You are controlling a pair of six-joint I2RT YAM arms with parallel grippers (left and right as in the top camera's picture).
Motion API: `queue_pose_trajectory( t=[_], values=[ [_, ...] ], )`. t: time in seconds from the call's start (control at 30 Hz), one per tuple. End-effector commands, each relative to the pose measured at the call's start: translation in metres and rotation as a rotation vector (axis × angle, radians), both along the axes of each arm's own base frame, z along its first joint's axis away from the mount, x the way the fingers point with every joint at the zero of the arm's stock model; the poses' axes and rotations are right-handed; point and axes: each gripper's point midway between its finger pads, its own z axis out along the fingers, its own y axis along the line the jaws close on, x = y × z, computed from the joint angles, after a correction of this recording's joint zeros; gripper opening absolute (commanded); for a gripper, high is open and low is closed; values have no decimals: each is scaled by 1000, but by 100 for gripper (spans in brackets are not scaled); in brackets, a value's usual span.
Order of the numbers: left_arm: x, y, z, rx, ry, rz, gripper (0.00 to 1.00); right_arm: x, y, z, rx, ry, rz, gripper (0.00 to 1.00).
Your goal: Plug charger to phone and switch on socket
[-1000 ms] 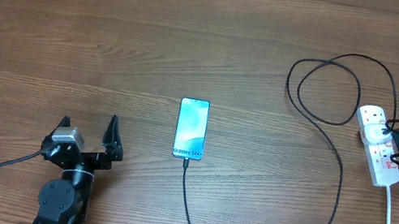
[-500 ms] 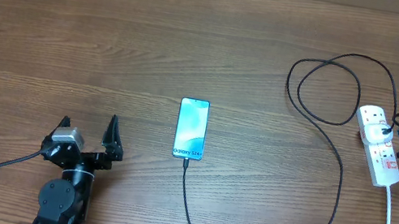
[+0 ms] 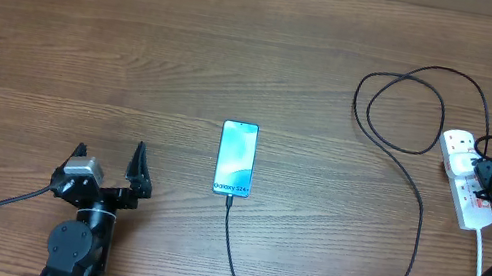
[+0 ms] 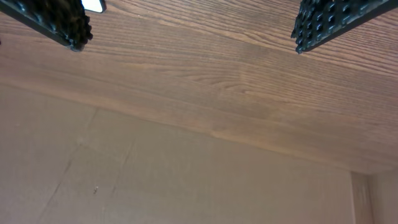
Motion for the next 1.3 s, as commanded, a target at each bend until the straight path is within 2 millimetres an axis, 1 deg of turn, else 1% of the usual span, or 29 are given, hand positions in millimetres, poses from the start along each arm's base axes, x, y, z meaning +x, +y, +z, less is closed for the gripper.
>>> queue_pose_trajectory(
  t=[0.0,0.57,1.27],
  values=[
    [0,0,0,-7,-5,-4,100,7,-3,4,2,-26,5,4],
    [0,0,0,-7,-5,-4,99,17,1,5,21,-72,42,4],
    [0,0,0,-7,-5,-4,100,18,4,-5,16,-78,54,4]
  ],
)
